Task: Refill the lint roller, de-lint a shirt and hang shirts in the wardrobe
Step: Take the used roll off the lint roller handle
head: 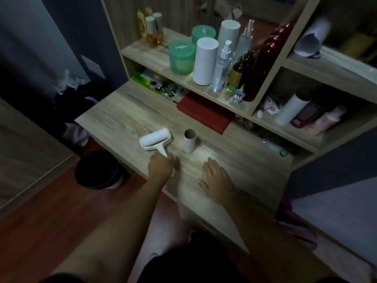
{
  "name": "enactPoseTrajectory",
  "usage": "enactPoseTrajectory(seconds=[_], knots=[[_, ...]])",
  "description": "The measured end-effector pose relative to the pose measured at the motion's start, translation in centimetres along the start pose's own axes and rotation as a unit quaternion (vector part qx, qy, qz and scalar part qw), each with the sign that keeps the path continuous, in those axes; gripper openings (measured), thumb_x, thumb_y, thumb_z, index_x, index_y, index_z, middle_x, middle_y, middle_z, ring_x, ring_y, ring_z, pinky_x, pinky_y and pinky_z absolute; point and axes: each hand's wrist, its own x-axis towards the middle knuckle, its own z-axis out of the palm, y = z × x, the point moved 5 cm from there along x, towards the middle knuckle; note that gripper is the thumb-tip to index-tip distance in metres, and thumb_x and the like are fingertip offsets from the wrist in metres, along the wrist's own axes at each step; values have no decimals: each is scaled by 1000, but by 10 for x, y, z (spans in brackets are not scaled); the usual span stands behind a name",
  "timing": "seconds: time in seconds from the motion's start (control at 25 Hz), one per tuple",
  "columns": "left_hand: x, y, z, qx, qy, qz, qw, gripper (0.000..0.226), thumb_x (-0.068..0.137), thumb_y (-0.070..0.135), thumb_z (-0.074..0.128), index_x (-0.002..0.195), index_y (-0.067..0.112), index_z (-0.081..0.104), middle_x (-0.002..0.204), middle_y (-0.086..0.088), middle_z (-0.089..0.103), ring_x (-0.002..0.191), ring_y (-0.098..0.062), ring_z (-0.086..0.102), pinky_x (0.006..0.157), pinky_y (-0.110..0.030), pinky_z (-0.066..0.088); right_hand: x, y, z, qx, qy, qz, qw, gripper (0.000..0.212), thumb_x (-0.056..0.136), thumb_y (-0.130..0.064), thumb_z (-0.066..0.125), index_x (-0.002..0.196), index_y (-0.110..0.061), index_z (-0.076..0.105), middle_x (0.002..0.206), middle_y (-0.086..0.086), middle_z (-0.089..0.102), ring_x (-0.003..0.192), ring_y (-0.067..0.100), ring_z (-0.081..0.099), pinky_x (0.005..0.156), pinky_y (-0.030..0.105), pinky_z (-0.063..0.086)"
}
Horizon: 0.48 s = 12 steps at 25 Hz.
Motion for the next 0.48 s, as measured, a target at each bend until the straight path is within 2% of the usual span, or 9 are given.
enactPoseTrajectory(seconds=[0.16, 0.28, 0.36, 0.48], knots=[[8, -3, 10, -7, 64, -125, 990, 69, 91, 48, 51, 127, -10, 39, 128, -27, 47, 119, -40, 47, 101, -43, 36, 3, 13, 18, 1, 14, -4, 1000, 87, 80, -63, 8, 148, -10, 17, 157, 11, 14, 146, 24, 10, 116, 37, 11], [15, 3, 20, -48, 68, -137, 987, 77, 88, 46, 58, 134, -9, 30, 133, -26, 42, 123, -39, 43, 103, -44, 35, 4, 17, 26, 16, 50, -2, 999, 79, 85, -59, 21, 146, -9, 26, 155, 12, 22, 144, 26, 17, 113, 39, 13], [22, 2, 25, -94, 75, -144, 982, 72, 87, 39, 63, 133, -7, 33, 132, -25, 46, 121, -39, 46, 100, -43, 38, 4, 18, 27, 16, 69, -1, 997, 75, 87, -57, 26, 144, -10, 31, 154, 12, 26, 143, 26, 21, 112, 39, 15], [24, 3, 27, -102, 90, -144, 980, 53, 93, 24, 54, 132, -7, 35, 128, -25, 52, 118, -39, 50, 95, -41, 41, 3, 18, 29, 15, 74, -2, 997, 74, 87, -57, 26, 145, -10, 29, 155, 12, 24, 144, 25, 20, 112, 38, 13]])
